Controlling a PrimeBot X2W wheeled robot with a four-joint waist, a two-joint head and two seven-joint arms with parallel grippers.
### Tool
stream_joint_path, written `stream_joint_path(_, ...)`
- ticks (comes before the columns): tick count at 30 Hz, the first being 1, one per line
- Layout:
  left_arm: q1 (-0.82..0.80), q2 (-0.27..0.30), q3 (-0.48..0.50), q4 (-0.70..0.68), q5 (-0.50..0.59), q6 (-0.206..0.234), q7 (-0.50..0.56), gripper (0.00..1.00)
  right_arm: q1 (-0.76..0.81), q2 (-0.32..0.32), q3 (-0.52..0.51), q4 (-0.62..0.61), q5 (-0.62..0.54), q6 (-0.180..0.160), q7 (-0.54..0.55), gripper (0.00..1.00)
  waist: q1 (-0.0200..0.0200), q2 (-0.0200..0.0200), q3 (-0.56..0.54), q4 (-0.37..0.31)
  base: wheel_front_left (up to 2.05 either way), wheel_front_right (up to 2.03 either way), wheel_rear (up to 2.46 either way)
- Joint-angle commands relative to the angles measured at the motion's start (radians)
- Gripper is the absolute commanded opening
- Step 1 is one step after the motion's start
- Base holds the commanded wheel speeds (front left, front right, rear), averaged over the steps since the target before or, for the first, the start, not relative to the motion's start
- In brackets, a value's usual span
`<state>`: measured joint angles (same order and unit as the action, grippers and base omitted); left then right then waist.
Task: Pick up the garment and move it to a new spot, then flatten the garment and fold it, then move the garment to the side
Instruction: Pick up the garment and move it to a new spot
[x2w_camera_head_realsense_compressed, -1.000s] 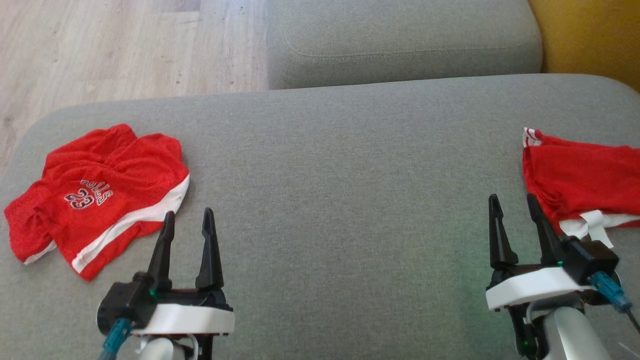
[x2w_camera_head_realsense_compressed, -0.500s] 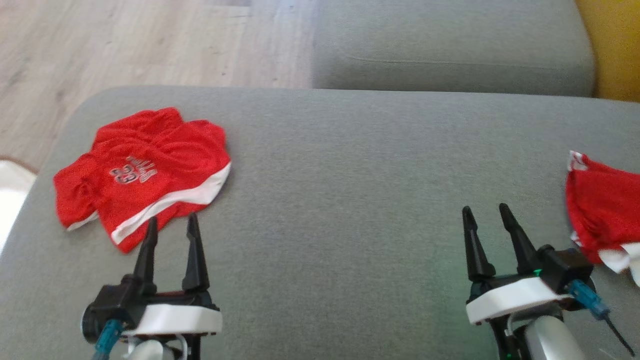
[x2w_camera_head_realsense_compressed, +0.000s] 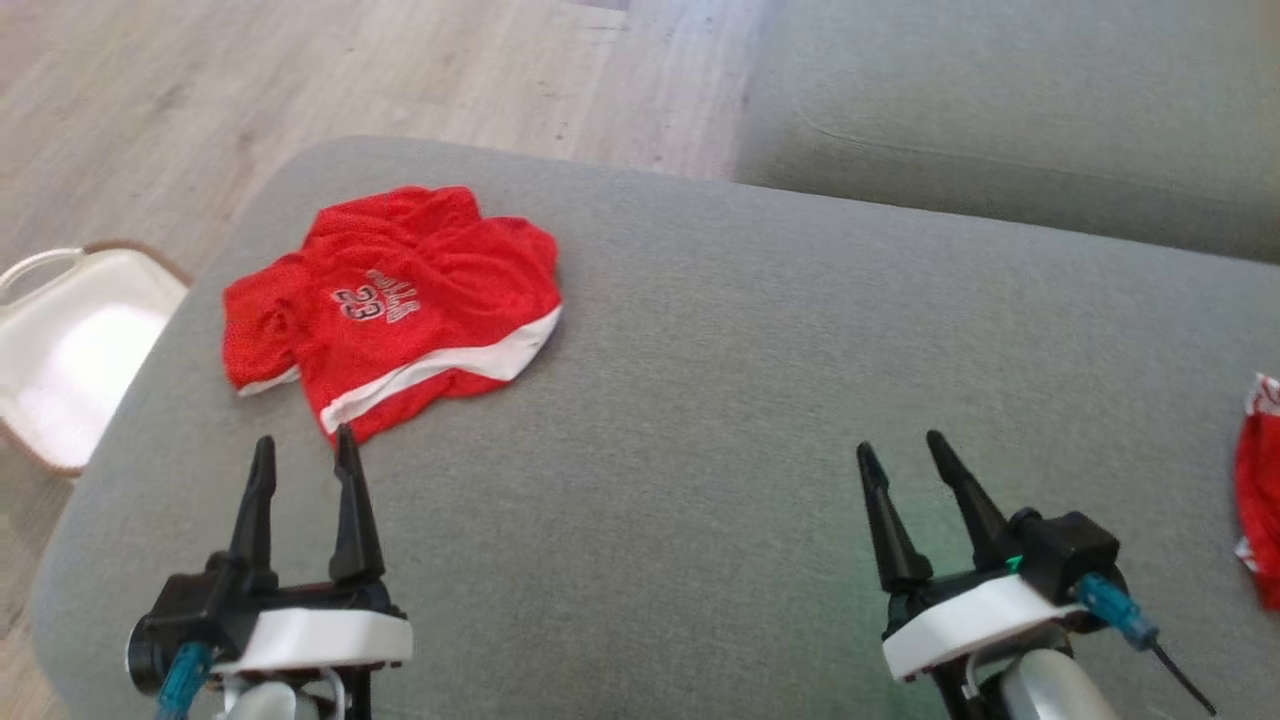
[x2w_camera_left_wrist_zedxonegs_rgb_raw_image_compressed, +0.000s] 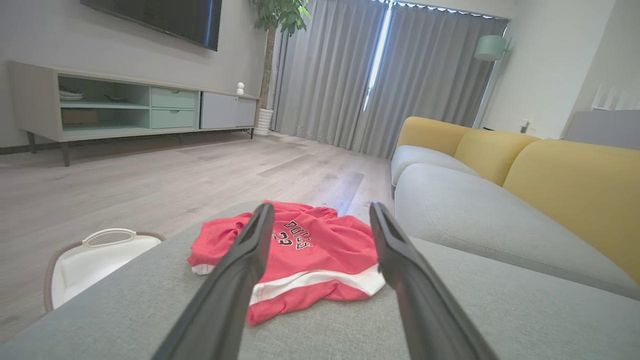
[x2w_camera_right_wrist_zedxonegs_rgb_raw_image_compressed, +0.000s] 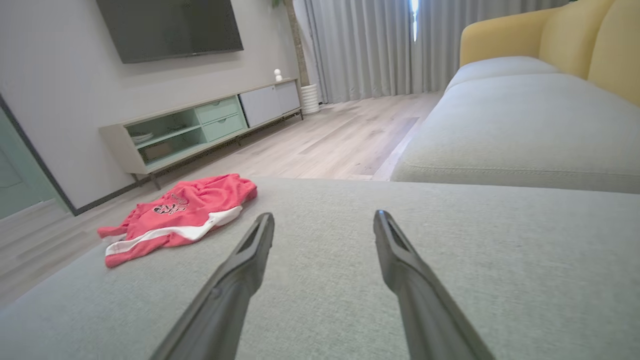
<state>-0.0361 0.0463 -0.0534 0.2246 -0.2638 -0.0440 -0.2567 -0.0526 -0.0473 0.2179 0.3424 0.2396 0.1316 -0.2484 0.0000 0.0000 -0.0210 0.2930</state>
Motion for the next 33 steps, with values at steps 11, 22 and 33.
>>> stream_joint_path(11, -0.02, 0.004, 0.063, -0.027, 0.0, -0.005, -0.005, 1.0, -0.03, -0.003, 0.047, -0.012, 0.021, -0.001, -0.013, 1.0, 0.0, 0.0, -0.014, 0.066, 0.0, 0.0, 0.0)
stream_joint_path(22, -0.08, 0.008, 0.11, -0.006, 0.021, -0.02, -0.005, 1.0, -0.051, -0.003, 0.051, -0.01, -0.004, -0.001, -0.013, 1.0, 0.0, 0.0, 0.04, 0.039, 0.0, 0.0, 0.0)
stream_joint_path(33, -0.359, 0.121, 0.114, 0.264, 0.04, -0.036, 0.113, 1.0, -0.107, -0.003, 0.007, -0.035, -0.05, -0.001, -0.013, 1.0, 0.0, 0.0, 0.163, -0.027, 0.0, 0.0, 0.0)
